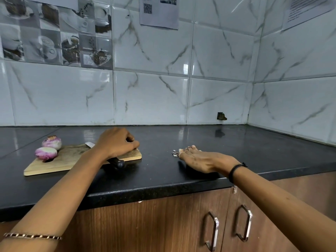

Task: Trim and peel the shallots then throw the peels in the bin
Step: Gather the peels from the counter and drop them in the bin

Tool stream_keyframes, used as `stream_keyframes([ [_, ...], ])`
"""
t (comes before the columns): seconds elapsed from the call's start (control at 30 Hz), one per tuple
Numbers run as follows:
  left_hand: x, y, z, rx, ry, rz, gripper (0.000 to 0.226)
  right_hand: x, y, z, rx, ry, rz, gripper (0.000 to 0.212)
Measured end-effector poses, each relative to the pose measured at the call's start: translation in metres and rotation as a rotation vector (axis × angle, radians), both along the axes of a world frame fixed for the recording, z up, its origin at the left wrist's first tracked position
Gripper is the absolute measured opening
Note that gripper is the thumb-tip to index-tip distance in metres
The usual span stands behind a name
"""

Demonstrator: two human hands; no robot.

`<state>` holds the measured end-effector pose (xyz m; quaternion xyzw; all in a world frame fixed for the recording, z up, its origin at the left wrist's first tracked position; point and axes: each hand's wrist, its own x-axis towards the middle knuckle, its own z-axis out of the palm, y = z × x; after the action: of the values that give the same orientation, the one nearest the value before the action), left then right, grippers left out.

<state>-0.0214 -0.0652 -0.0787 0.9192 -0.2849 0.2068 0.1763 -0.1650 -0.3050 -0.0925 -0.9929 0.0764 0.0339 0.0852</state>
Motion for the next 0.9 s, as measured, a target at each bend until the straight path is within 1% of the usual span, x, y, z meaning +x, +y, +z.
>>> stream_keyframes([
  [0.07,0.001,0.001,0.0,0.0,0.003,-0.002,0.035,0.008,0.008,0.003,0.034,0.004,0.019,0.062],
  [0.17,0.001,0.001,-0.001,-0.001,0.003,-0.002,0.031,0.014,0.004,0.006,0.108,-0.058,0.032,0.045],
  [0.2,0.001,0.0,-0.001,0.002,0.002,-0.002,0.029,0.014,0.002,0.007,0.153,-0.099,0.031,0.045],
  [0.3,0.001,0.0,-0.001,0.005,-0.006,0.0,0.026,0.012,-0.004,0.007,0.344,-0.177,0.037,0.055],
  [0.33,0.001,0.0,-0.001,0.008,-0.011,0.003,0.026,0.011,-0.003,0.008,0.344,-0.184,0.05,0.058],
  [0.4,0.002,-0.001,-0.001,0.015,-0.022,0.003,0.028,0.011,-0.001,0.009,0.231,-0.166,0.092,0.06],
  [0.47,0.002,-0.001,-0.001,0.013,-0.026,0.005,0.027,0.013,0.002,0.011,0.16,-0.106,0.132,0.061],
  [0.53,0.002,-0.001,-0.001,0.009,-0.03,0.011,0.026,0.015,0.008,0.012,0.111,-0.084,0.18,0.055],
  [0.6,0.002,-0.001,-0.001,0.013,-0.024,0.014,0.026,0.017,0.015,0.014,0.013,-0.096,0.236,0.049],
  [0.73,0.0,0.0,-0.001,0.017,0.0,0.011,0.025,0.016,0.029,0.02,-0.158,-0.159,0.277,0.046],
  [0.8,-0.003,0.001,-0.001,0.013,0.009,0.01,0.023,0.015,0.032,0.018,-0.17,-0.258,0.246,0.034],
  [0.9,-0.008,0.001,0.0,0.008,0.026,0.012,0.021,0.017,0.034,0.015,-0.135,-0.404,0.196,0.026],
])
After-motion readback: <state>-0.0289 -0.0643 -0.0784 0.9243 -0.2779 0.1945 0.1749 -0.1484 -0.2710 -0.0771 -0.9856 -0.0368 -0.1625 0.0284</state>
